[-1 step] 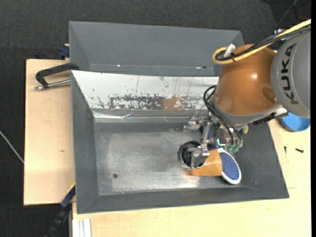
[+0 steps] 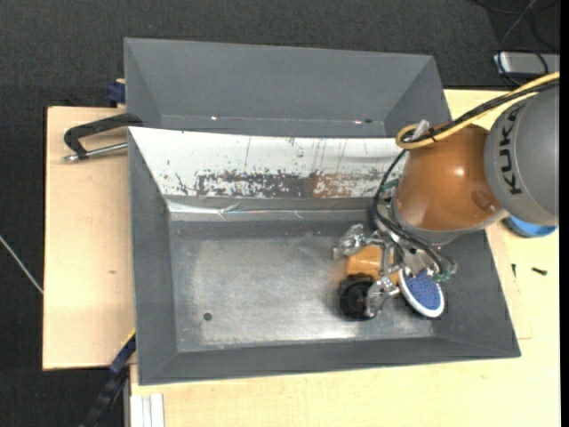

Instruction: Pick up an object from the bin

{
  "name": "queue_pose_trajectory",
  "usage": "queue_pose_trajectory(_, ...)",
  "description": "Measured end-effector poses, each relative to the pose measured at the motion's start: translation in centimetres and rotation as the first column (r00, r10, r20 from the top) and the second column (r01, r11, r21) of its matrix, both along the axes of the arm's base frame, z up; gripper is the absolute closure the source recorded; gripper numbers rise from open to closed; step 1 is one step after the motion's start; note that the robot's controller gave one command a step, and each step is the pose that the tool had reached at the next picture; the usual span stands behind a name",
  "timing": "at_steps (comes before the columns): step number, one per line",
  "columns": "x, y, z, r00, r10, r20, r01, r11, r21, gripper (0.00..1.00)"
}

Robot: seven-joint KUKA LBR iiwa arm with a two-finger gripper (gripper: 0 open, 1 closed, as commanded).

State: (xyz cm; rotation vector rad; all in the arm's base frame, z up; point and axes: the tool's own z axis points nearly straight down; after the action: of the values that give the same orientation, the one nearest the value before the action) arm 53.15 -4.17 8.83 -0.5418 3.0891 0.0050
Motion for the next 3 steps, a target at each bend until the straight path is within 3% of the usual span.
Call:
queue_pose_trajectory(1,1.5,-1.96,0.57,0.997,0.073,-0.024,-0.072,0.997,0.017,0.0)
queue_pose_trajectory(3,1.68,-2.61,0.61,0.985,0.173,-0.029,-0.172,0.985,0.021,0.0)
